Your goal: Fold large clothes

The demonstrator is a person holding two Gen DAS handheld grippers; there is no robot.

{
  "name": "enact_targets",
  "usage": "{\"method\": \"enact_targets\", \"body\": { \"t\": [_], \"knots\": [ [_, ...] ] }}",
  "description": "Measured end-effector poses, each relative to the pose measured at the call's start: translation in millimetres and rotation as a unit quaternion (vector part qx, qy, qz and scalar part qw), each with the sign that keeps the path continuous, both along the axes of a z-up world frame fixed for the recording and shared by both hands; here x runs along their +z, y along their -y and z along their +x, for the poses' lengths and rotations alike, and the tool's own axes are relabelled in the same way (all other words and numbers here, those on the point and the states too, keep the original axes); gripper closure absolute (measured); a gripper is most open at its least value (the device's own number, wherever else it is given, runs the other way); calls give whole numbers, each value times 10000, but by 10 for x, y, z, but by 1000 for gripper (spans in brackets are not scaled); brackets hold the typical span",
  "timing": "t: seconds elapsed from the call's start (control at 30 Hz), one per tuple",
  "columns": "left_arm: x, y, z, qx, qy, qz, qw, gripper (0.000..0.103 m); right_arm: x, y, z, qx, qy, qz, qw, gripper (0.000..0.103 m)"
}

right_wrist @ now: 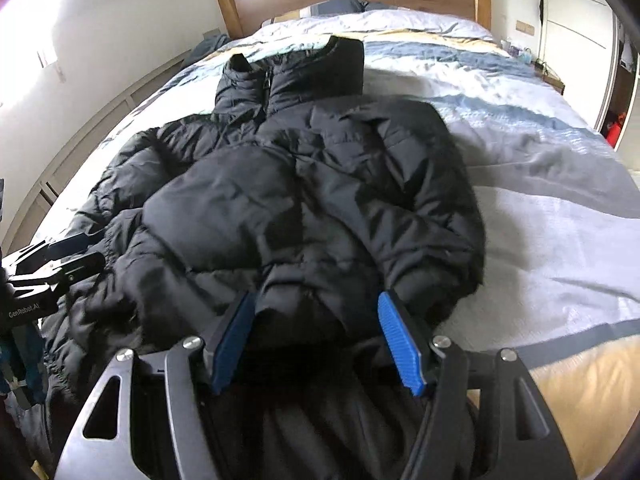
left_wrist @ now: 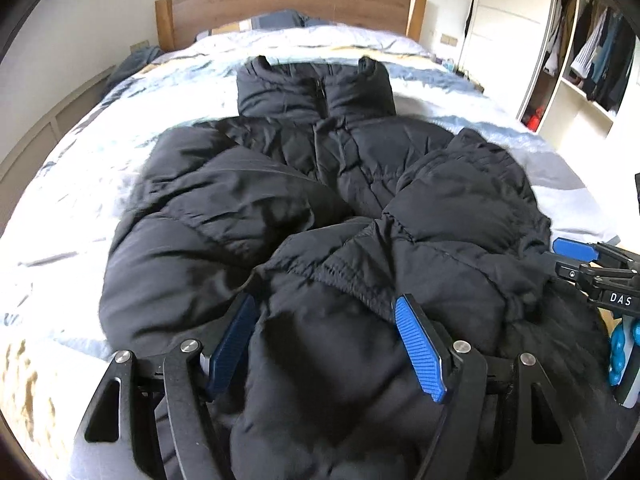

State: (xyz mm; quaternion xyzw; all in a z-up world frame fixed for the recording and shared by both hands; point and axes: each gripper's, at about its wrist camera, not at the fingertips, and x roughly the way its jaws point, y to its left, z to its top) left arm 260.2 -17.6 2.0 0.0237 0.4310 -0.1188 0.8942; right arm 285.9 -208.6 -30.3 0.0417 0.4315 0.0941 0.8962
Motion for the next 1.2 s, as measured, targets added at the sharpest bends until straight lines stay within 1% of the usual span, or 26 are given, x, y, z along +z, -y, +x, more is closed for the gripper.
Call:
{"method": "enact_targets", "body": {
  "t": [0.1, 0.2, 0.3, 0.43, 0.53, 0.57, 0.63, 0.7, 0.73, 0.77, 0.8, 0.87, 0.97, 1.0, 1.1, 1.2],
  "knots": [
    [100, -66, -174, -62, -38, -68, 10000, 31, 98, 20, -201, -60, 85, 29, 9999, 40],
    [164, -129, -293, -122, -144, 22, 9998, 31, 179, 40, -372, -103, 160, 60, 9998, 40],
    [327, -263, -361, -125, -47, 79, 9999, 28, 292, 72, -488, -115, 245, 28, 9996, 40],
    [707, -571, -194, -6, 87, 36, 10000, 22, 566, 155, -424, -204, 434, 20, 9988, 40],
    [1033, -845, 105, 111, 131, 5, 9999, 22, 872, 237, -186, -289, 622, 68, 9976, 40],
    [1104, -901, 192, 137, 132, 5, 9998, 22, 931, 251, -116, -305, 647, 80, 9974, 40],
    [1272, -1044, 506, 217, 92, -8, 9997, 20, 1096, 286, 127, -364, 711, 164, 9967, 40],
    [1362, -1133, 822, 307, 38, -34, 9995, 19, 1235, 342, 466, -445, 764, 341, 9955, 40],
    [1389, -1165, 979, 334, -1, -63, 9994, 19, 1268, 356, 621, -469, 767, 407, 9951, 40],
    [1410, -1195, 1219, 377, -37, -75, 9993, 19, 1289, 365, 746, -491, 766, 441, 9949, 40],
    [1411, -1193, 1366, 406, -52, -71, 9991, 19, 1310, 386, 999, -536, 762, 482, 9945, 40],
    [1368, -1222, 1764, 467, -155, -178, 9986, 18, 1306, 417, 1333, -557, 748, 566, 9940, 40],
    [1211, -1236, 2405, 676, -370, -579, 9953, 18, 1243, 444, 1982, -585, 691, 706, 9934, 40],
    [1115, -1236, 2683, 770, -431, -782, 9930, 18, 1201, 450, 2223, -597, 679, 773, 9929, 40],
    [850, -1213, 3259, 936, -564, -1285, 9857, 18, 997, 466, 2887, -640, 592, 1013, 9910, 40],
    [526, -1120, 3705, 1062, -643, -1694, 9777, 17, 740, 487, 3422, -743, 552, 1298, 9872, 40]
  ]
}}
